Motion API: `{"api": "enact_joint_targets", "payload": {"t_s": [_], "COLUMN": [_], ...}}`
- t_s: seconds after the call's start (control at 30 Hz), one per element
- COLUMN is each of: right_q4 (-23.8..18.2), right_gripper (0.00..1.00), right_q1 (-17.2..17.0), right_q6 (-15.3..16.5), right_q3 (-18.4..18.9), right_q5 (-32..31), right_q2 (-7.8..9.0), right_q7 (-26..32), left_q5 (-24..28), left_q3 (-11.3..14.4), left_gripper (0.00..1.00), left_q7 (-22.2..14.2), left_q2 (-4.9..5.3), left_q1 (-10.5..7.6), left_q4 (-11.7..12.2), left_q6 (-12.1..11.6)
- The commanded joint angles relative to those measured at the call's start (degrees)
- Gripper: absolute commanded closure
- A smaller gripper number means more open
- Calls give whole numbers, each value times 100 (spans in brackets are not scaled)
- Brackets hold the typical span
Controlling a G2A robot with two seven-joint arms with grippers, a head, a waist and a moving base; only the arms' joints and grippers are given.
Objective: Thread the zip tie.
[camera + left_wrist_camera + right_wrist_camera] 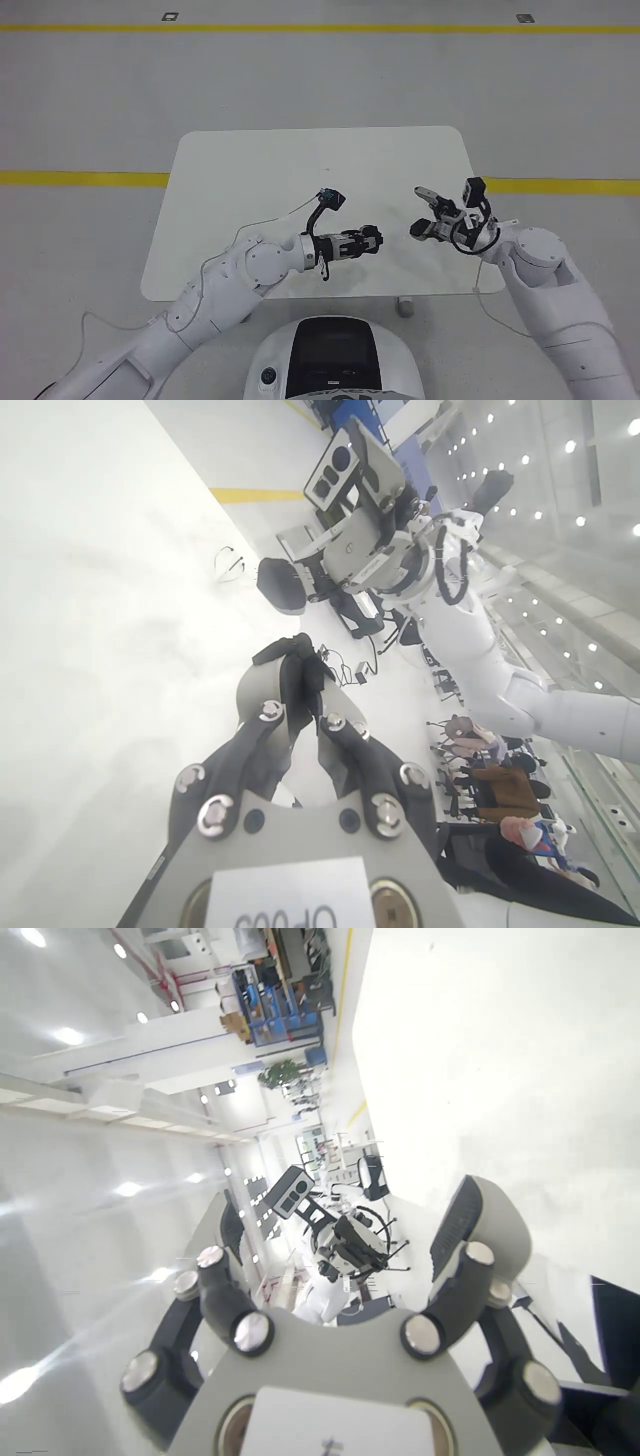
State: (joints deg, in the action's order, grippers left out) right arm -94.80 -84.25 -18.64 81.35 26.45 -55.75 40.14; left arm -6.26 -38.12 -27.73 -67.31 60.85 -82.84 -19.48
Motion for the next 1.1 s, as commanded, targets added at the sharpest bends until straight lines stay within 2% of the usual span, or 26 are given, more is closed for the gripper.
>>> {"api": "enact_joint_targets", "payload": {"t_s": [0.0, 0.1, 0.23, 0.63, 0.77, 0.9, 0.97, 1.07], "right_q4": [-261, -335, -103, -58, 80, 261, 478, 1033], "right_gripper": [0, 0, 0, 0, 0, 0, 0, 0], "right_q1": [-105, -137, 38, 75, 303, 727, 969, 1489], "right_q6": [-84, -84, -84, -84, -84, -84, -84, -84], "right_q3": [53, 13, -227, -222, -126, -187, -285, -585], "right_q5": [-324, -607, -783, -833, -1092, -1559, -1753, -2223], "right_q2": [46, 134, 256, 247, 302, 385, 418, 449], "right_q7": [-310, -666, -921, -1022, -925, -604, -330, 96], "left_q5": [0, 0, 0, 0, 0, 0, 0, 0], "left_q3": [0, 0, 0, 0, 0, 0, 0, 0], "left_gripper": [100, 100, 100, 100, 100, 100, 100, 100], "left_q7": [0, 0, 0, 0, 0, 0, 0, 0], "left_q2": [0, 0, 0, 0, 0, 0, 0, 0], "left_q1": [0, 0, 0, 0, 0, 0, 0, 0], "left_q4": [0, 0, 0, 0, 0, 0, 0, 0], "left_q6": [0, 0, 0, 0, 0, 0, 0, 0]}}
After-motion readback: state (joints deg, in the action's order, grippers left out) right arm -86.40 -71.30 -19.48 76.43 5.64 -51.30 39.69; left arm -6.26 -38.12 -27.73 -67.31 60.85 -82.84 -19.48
